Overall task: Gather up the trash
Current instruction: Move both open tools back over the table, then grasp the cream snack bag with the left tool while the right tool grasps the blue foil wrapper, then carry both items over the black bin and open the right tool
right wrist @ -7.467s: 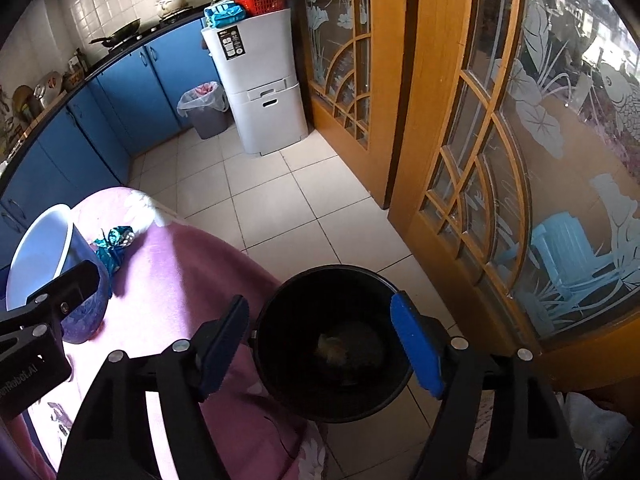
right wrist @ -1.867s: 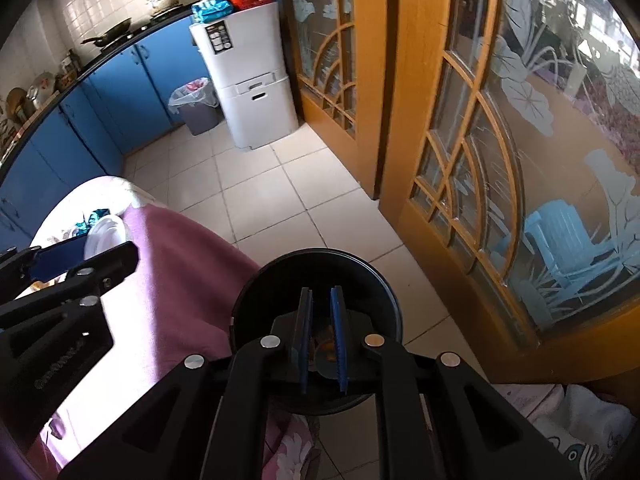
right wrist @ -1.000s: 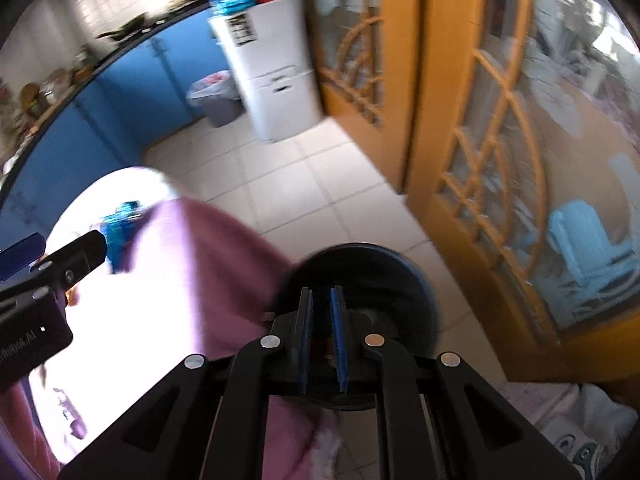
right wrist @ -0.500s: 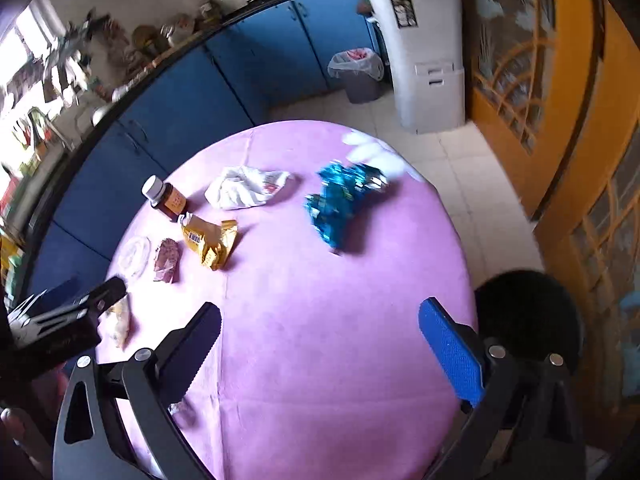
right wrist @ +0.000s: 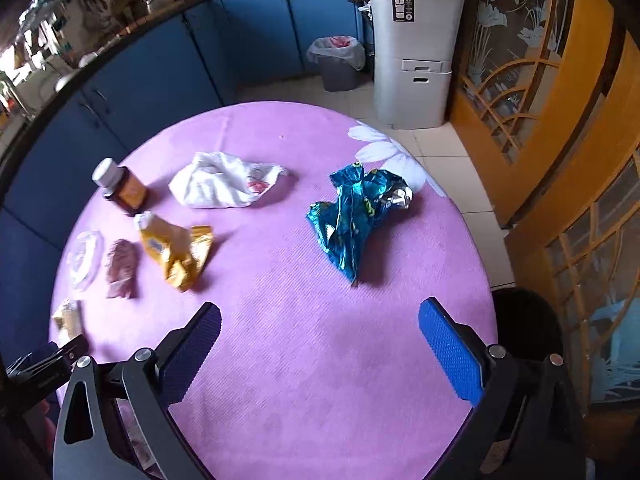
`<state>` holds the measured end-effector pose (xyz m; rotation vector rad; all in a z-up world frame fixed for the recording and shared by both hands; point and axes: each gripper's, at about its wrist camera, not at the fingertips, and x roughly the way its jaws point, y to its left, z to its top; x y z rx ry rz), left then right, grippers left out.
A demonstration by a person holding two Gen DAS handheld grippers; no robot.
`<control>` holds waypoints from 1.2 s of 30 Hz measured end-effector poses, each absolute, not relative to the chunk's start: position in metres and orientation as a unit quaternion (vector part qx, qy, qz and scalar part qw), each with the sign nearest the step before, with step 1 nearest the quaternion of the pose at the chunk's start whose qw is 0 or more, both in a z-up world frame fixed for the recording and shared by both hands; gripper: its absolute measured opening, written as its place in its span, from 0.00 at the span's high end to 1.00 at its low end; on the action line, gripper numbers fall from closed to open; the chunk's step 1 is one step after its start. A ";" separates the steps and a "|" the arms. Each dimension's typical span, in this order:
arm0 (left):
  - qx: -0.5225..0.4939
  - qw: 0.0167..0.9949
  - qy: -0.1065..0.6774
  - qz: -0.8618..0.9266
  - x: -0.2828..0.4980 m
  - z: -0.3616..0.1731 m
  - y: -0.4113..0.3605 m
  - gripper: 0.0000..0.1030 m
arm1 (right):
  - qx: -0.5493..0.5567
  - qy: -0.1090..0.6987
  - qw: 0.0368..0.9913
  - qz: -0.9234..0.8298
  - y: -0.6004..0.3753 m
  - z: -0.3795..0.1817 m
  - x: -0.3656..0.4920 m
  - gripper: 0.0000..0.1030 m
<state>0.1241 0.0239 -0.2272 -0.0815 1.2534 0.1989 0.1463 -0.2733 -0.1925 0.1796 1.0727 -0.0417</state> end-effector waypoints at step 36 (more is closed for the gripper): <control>-0.001 0.862 0.507 -0.014 0.115 -0.169 -0.064 0.64 | 0.087 0.473 0.876 -0.029 -0.304 -0.176 0.101 0.95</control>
